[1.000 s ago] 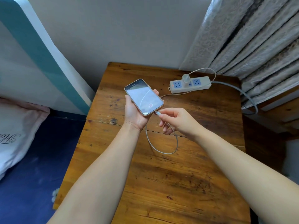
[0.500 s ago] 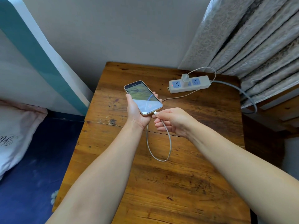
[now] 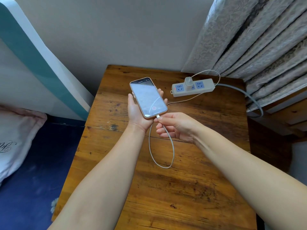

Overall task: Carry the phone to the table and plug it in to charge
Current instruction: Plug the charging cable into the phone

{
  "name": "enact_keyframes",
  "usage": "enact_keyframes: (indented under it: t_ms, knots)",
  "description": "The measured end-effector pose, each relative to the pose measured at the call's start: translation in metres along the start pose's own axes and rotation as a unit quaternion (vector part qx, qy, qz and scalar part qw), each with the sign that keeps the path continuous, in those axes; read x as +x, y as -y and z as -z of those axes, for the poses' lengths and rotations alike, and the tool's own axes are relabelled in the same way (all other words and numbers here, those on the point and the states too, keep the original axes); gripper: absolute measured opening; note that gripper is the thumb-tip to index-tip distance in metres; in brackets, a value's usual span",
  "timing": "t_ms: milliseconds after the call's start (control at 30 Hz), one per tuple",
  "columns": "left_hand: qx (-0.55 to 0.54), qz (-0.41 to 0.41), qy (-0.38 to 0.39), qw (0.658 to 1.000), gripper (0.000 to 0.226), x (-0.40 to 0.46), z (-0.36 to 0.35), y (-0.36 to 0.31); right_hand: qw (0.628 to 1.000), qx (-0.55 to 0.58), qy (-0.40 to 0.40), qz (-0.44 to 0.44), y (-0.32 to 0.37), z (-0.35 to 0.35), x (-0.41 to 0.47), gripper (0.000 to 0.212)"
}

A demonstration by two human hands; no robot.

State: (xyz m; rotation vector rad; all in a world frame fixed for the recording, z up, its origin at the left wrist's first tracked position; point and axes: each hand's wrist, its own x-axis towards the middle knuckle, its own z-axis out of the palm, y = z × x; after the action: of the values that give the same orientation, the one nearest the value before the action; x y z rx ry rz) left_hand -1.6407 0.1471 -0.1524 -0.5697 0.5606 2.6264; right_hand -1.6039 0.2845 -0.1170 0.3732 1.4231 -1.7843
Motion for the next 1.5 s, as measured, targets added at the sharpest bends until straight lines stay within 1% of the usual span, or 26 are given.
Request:
enact_keyframes:
  t_ms: [133, 300, 500, 833, 933, 1000, 1133, 1233, 1300, 1400, 1500]
  knots:
    - [0.016, 0.009, 0.02, 1.0, 0.069, 0.004, -0.002, -0.008, 0.999, -0.011, 0.05, -0.01, -0.002, 0.009, -0.004, 0.012]
    - [0.063, 0.016, 0.034, 0.997, 0.071, 0.006, -0.002, -0.005, 0.996, -0.03, 0.083, -0.029, -0.007, 0.019, -0.003, 0.014]
    - [0.06, 0.028, 0.041, 0.997, 0.066, 0.009, 0.001, 0.0, 0.994, -0.055, 0.089, -0.039, -0.008, 0.025, -0.001, 0.015]
    - [0.061, 0.03, 0.035, 0.997, 0.069, 0.008, 0.002, 0.008, 0.994, -0.054, 0.084, -0.045, -0.011, 0.031, -0.005, 0.012]
    - [0.064, 0.047, 0.025, 0.997, 0.069, 0.006, 0.001, 0.009, 0.994, -0.06, 0.075, -0.051, -0.011, 0.033, -0.006, 0.015]
    - [0.077, 0.049, 0.017, 0.996, 0.074, 0.005, 0.002, 0.011, 0.995, -0.054, 0.069, -0.05, -0.011, 0.034, -0.006, 0.017]
    - [0.088, 0.069, 0.014, 0.994, 0.076, 0.001, 0.005, 0.015, 0.999, -0.018, 0.047, -0.018, -0.01, 0.042, -0.006, 0.022]
    - [0.095, 0.074, 0.014, 0.993, 0.072, -0.002, 0.008, 0.017, 1.0, 0.008, 0.007, 0.009, -0.011, 0.049, -0.002, 0.024]
    - [0.101, 0.059, 0.01, 0.993, 0.065, -0.004, 0.013, 0.019, 1.0, -0.001, -0.024, 0.015, -0.014, 0.054, 0.002, 0.025]
    - [0.1, 0.038, -0.037, 0.994, 0.055, -0.004, 0.028, 0.022, 0.996, -0.048, -0.076, 0.009, -0.022, 0.061, 0.012, 0.023]
    - [0.131, 0.025, -0.117, 0.984, 0.055, 0.001, 0.051, 0.018, 0.988, -0.092, -0.122, -0.009, -0.033, 0.066, 0.027, 0.023]
